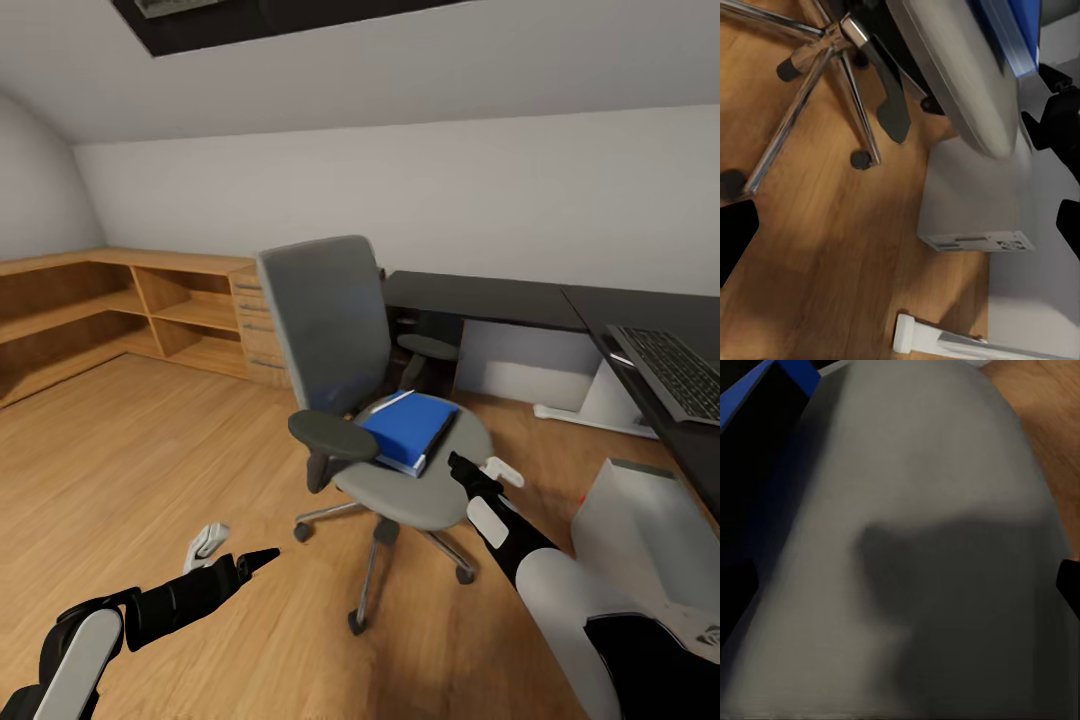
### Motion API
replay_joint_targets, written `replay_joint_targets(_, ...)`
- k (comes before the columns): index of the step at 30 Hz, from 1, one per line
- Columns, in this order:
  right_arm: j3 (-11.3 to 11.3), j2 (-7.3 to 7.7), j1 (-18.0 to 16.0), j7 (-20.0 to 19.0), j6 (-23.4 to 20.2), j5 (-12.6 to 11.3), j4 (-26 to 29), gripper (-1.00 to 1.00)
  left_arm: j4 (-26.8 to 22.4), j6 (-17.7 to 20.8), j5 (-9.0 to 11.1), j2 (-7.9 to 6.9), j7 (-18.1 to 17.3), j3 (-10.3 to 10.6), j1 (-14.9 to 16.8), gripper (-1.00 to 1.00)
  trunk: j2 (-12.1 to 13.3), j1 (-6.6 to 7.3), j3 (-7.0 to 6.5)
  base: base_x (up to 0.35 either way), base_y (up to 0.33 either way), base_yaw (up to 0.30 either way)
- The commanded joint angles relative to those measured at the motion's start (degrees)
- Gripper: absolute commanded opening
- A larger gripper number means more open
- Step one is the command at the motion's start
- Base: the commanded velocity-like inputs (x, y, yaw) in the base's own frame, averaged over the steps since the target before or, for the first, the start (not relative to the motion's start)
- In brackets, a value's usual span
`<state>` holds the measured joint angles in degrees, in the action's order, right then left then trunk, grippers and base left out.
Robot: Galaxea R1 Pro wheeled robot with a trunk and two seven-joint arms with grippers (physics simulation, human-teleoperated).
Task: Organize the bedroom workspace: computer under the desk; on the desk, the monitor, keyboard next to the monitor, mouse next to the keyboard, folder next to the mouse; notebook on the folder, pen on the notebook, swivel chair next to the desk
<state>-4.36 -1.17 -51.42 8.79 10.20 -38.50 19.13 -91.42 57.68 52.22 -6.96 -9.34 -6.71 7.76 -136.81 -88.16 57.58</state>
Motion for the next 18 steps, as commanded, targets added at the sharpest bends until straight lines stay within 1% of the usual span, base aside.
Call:
replay_joint_targets(1, -0.65, 0.01, 0.01, 0.18, 0.17, -1.05, -0.06, 1.0, 0.02, 0.24, -0.54, 0.01, -0.59, -0.06, 0.06, 1.0, -0.01, 0.0, 0.06, 0.0, 0.0, 0.276)
replay_joint_targets(18, -0.65, -0.04, 0.01, 0.17, 0.17, -1.05, -0.06, 1.0, 0.02, 0.24, -0.54, 0.01, -0.59, -0.06, 0.06, 1.0, -0.01, 0.0, 0.06, 0.0, 0.0, 0.276)
